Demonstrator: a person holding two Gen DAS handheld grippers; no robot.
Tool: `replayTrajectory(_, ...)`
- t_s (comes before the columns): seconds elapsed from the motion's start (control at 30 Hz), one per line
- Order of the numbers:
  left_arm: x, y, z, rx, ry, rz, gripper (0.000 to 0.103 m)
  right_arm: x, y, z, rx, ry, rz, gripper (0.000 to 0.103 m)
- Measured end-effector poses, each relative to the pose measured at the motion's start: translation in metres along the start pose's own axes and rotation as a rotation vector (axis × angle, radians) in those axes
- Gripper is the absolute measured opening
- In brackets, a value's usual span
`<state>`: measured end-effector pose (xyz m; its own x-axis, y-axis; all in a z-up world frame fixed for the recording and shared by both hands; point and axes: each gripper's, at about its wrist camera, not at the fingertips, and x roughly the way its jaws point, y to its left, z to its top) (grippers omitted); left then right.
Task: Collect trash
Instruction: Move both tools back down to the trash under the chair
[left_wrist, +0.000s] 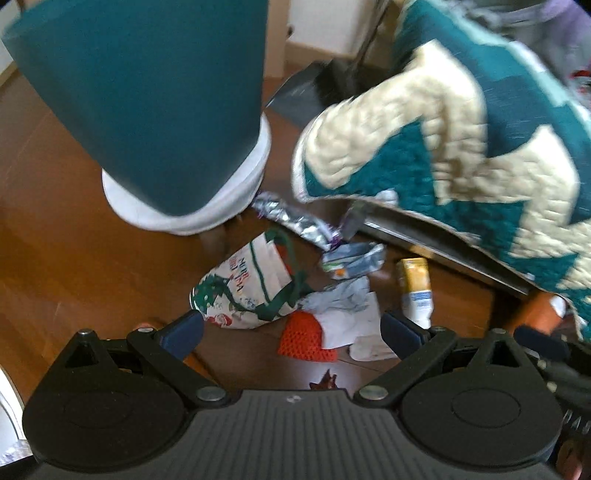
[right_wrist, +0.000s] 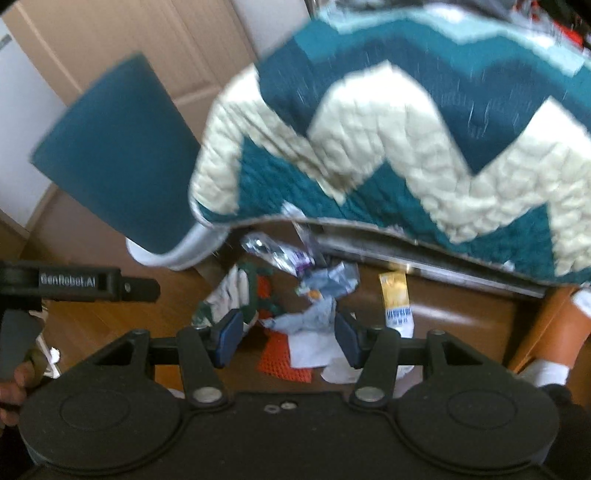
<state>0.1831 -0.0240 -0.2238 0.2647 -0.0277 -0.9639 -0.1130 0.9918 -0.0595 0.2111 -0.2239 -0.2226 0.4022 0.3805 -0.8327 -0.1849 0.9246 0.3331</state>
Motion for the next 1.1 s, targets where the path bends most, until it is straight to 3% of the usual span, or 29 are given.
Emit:
replayTrajectory(0.43,0.153,0.013,0.028,-0.138,0.217,0.104,0.102,0.163,-0.027,0.004,-0.014,0.200,0.004,0.055)
replayTrajectory(0.83,0.242,0.022,0.024,-0.149,0.322,0.119,0.101,0.262,-0.045,-0.004,0.027,0.313,-0.008,0.053)
replayTrajectory(1.03,0.260,0.022,0.021,-0.140,0.352,0.121,0.073,0.293,-0.051,-0.004,0.075,0.333,-0.002,0.051)
replayTrajectory(1.07,0.262,0.022,0.021,-0.140,0.354,0.115,0.071,0.296,-0.052,-0.004,0.084,0.335,0.001,0.049)
replayTrajectory(1.1,0.262,0.021,0.022,-0.139,0.351,0.108,0.068,0.298,-0.052,-0.004,0.088,0.336,0.002,0.036)
